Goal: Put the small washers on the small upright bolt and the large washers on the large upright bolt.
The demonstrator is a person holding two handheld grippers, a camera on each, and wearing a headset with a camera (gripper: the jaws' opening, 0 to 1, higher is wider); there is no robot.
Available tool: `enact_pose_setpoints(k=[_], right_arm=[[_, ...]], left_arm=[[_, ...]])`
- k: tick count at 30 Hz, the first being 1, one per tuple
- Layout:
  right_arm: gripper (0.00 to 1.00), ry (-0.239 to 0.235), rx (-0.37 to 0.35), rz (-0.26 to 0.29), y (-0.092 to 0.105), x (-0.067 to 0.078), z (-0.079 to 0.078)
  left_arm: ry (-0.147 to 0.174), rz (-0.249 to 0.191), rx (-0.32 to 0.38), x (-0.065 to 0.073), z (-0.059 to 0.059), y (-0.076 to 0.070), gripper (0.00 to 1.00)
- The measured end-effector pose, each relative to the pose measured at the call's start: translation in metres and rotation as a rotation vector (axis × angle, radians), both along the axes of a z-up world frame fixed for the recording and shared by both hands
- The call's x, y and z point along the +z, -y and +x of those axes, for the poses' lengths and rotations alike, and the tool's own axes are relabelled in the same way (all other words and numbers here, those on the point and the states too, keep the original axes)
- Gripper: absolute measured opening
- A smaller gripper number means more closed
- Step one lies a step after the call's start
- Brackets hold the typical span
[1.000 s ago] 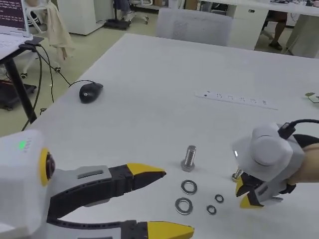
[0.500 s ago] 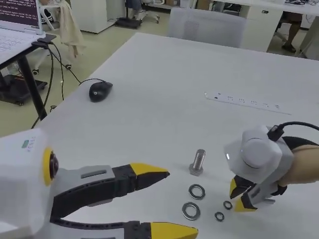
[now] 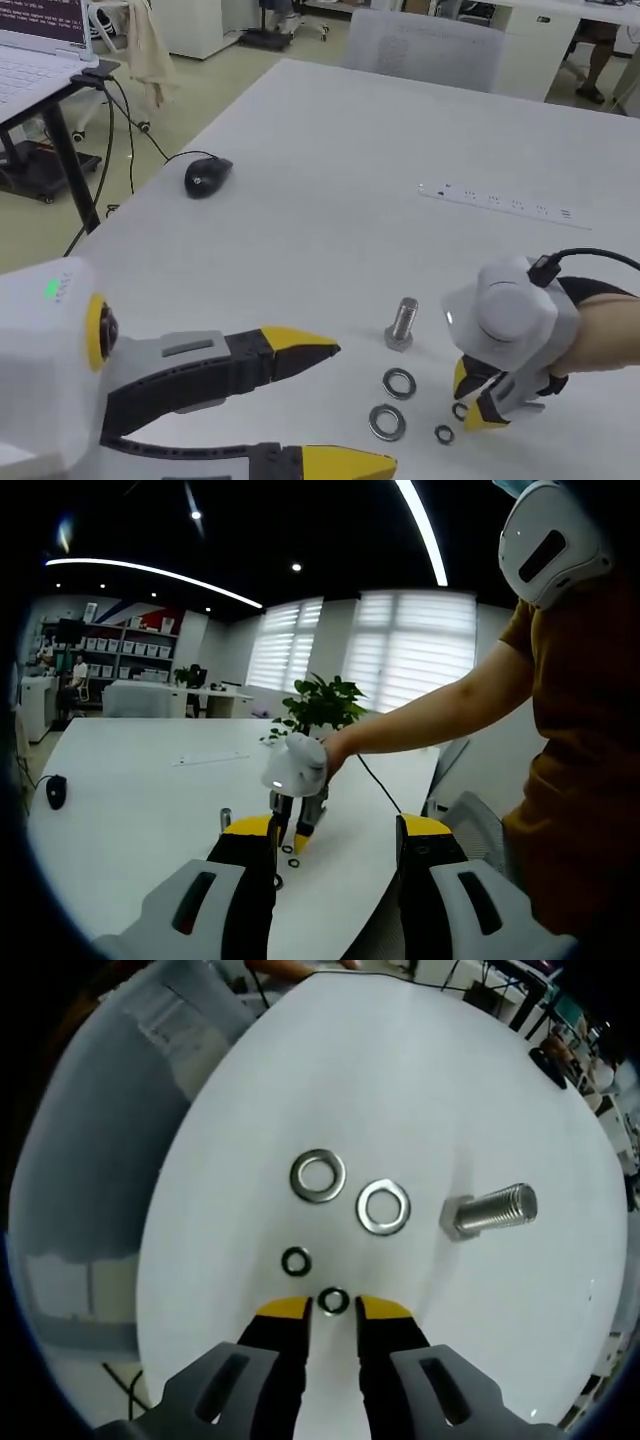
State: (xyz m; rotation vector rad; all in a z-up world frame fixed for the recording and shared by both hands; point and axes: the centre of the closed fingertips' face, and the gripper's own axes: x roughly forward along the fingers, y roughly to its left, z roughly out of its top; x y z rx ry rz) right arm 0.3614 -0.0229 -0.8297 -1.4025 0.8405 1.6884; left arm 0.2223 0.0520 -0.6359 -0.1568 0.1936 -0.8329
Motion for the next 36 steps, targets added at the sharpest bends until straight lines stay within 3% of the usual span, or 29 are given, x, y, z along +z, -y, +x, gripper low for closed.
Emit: enact_pose_setpoints(k=[36], right_arm=[[0.13, 0.024, 0.018, 0.014, 0.0006, -0.0002, 0.0015]], left_arm=[[-0.001, 0.000, 0.013, -0.0018, -0.0014, -0.0002, 0.46]])
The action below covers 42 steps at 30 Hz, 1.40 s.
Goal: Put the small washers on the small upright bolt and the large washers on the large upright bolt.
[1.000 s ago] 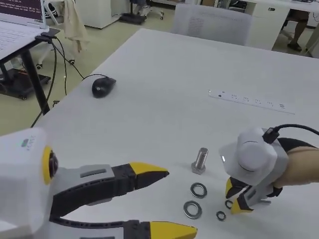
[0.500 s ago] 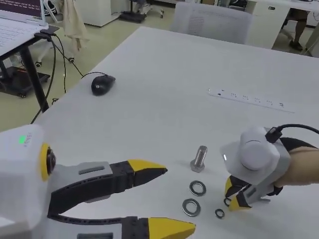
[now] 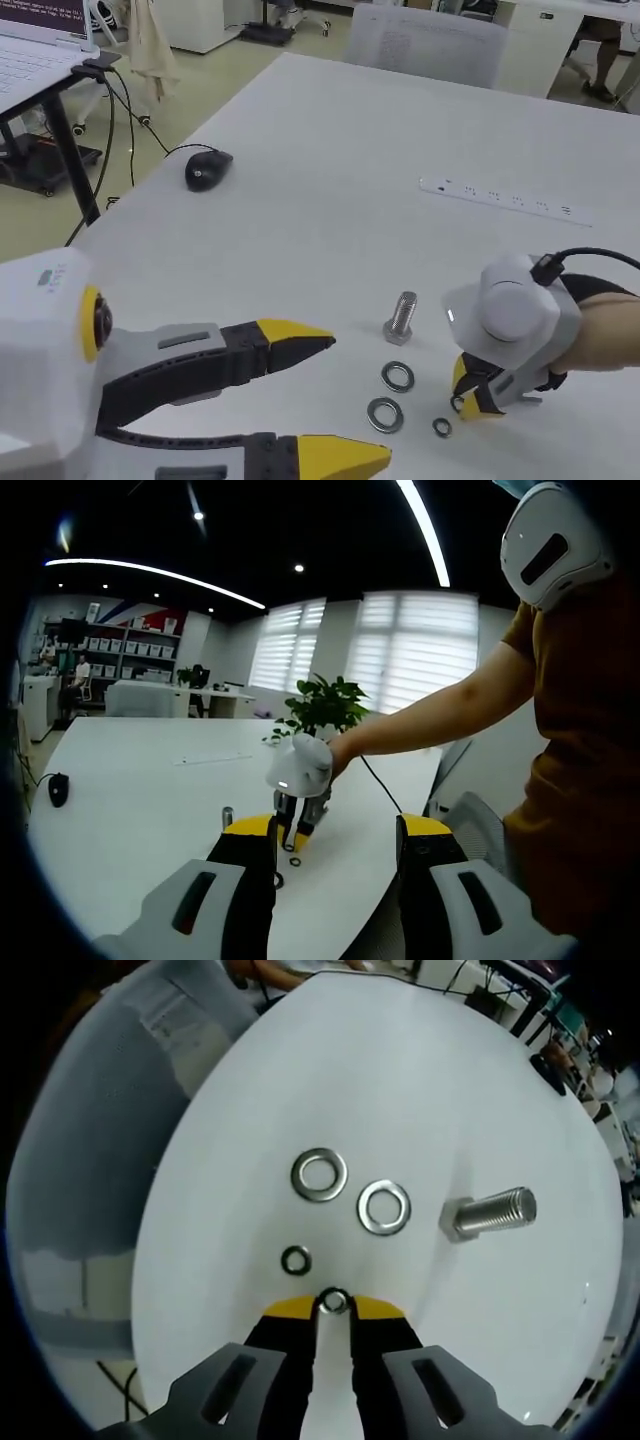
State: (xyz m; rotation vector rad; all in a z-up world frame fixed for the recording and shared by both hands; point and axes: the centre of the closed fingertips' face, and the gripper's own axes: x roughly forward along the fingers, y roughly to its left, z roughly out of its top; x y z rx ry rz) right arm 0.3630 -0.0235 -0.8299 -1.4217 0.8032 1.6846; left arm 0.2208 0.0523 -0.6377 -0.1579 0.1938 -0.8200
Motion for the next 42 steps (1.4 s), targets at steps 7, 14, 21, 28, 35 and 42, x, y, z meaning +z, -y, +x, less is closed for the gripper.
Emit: enact_pose_setpoints(k=[7, 14, 21, 28, 35, 42], right_arm=[[0.12, 0.009, -0.015, -0.006, 0.007, 0.003, 0.004], [0.12, 0.010, -0.061, 0.015, 0.021, 0.016, 0.009], [0.12, 0.036, -0.092, 0.003, 0.044, 0.028, 0.019], [0.12, 0.059, -0.134, 0.001, 0.058, 0.039, 0.032], [0.12, 0.082, -0.196, 0.033, 0.060, 0.060, 0.049], [0.12, 0.108, -0.197, 0.062, 0.047, 0.079, 0.061]], left_arm=[[-0.002, 0.000, -0.004, 0.000, 0.000, 0.001, 0.46], [-0.002, 0.003, -0.018, -0.001, 0.003, 0.004, 0.46], [0.001, 0.006, -0.036, 0.001, 0.005, 0.008, 0.46], [-0.001, 0.007, -0.055, 0.000, 0.006, 0.012, 0.46], [-0.005, 0.016, -0.066, 0.000, 0.007, 0.014, 0.46], [0.002, 0.015, -0.066, 0.003, 0.008, 0.014, 0.46]])
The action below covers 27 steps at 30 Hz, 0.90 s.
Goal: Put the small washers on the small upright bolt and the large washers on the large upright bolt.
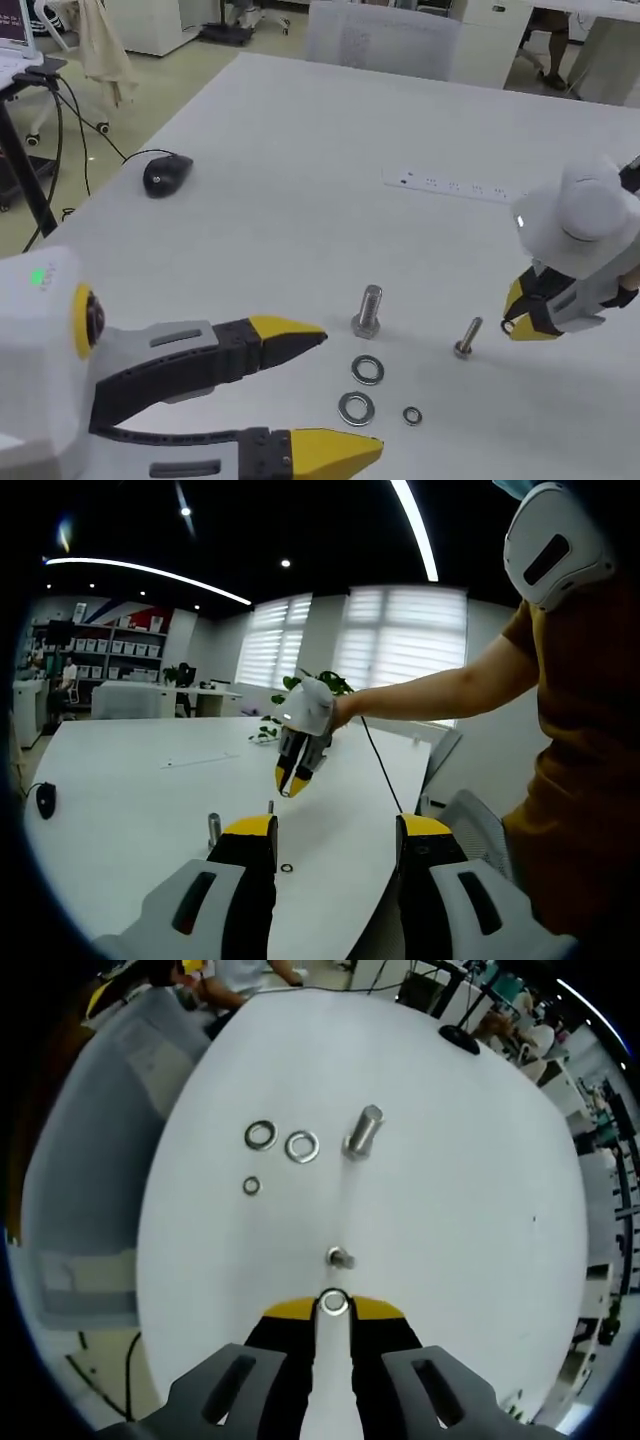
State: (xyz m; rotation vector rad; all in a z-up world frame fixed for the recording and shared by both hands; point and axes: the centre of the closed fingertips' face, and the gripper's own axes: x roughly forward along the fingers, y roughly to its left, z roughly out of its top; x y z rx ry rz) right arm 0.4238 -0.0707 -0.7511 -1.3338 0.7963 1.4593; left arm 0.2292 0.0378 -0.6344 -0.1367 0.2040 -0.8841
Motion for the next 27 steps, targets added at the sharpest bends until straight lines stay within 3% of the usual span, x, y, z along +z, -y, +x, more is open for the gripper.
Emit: enact_pose_setpoints(k=[5, 12, 27], right_arm=[[0.12, 0.006, 0.020, 0.003, -0.013, 0.003, 0.002], [0.12, -0.007, 0.050, -0.011, -0.023, -0.004, 0.001], [0.12, -0.019, 0.064, -0.043, -0.021, -0.016, 0.004]], left_arm=[[0.000, -0.001, 0.007, 0.001, 0.002, -0.002, 0.46], [-0.007, 0.005, 0.026, -0.002, 0.005, -0.010, 0.46], [-0.019, -0.003, 0.028, -0.005, 0.008, -0.010, 0.46]])
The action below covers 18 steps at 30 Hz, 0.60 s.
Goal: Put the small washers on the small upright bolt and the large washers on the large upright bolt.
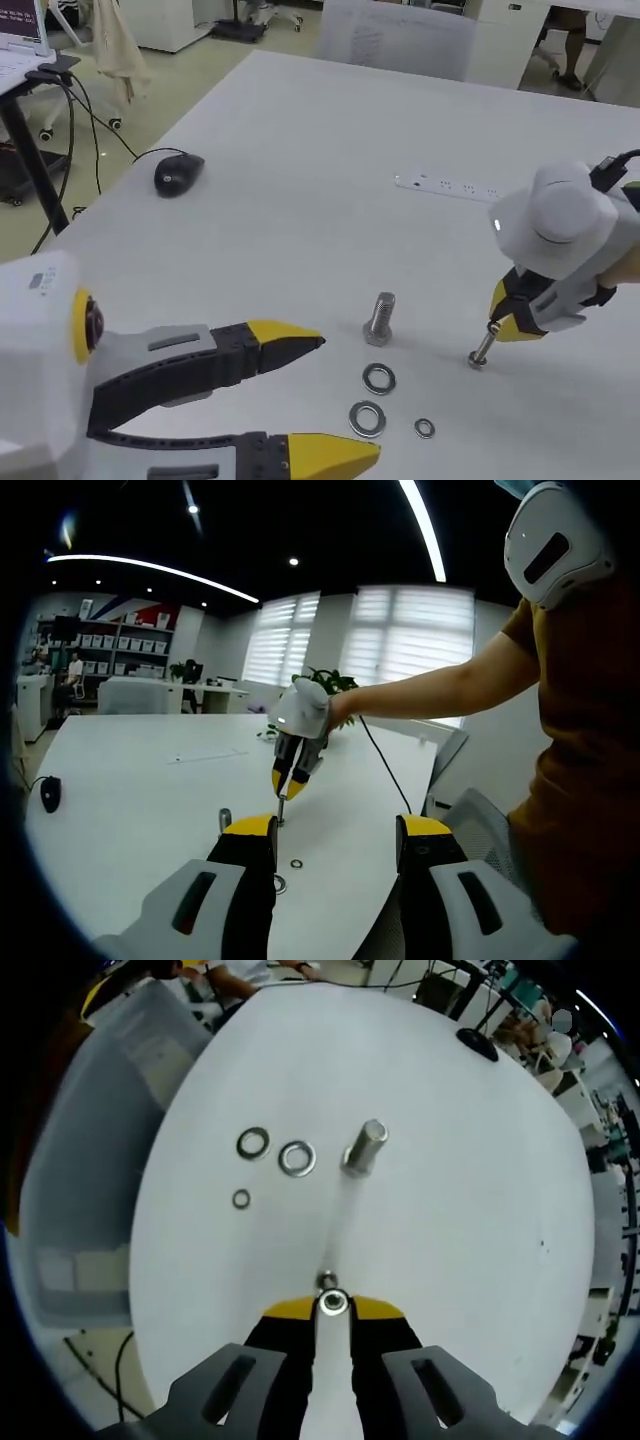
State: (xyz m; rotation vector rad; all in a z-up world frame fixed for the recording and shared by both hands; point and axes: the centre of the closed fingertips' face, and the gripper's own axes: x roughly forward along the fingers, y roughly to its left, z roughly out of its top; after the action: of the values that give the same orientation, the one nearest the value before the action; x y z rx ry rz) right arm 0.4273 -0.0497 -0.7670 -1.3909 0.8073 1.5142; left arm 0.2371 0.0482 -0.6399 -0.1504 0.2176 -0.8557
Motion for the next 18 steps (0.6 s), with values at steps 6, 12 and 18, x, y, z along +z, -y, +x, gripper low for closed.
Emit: enact_pose_setpoints(k=[6, 12, 18], right_arm=[[0.12, -0.006, 0.004, -0.011, -0.001, -0.008, 0.001], [0.13, -0.010, 0.017, -0.030, 0.000, -0.017, 0.000], [0.13, -0.017, 0.014, -0.039, 0.000, -0.025, -0.001]], left_arm=[[-0.004, 0.004, 0.004, -0.002, 0.000, -0.001, 0.46], [-0.015, 0.007, 0.008, -0.007, -0.001, -0.002, 0.46], [-0.019, 0.005, 0.009, -0.008, -0.001, -0.003, 0.46]])
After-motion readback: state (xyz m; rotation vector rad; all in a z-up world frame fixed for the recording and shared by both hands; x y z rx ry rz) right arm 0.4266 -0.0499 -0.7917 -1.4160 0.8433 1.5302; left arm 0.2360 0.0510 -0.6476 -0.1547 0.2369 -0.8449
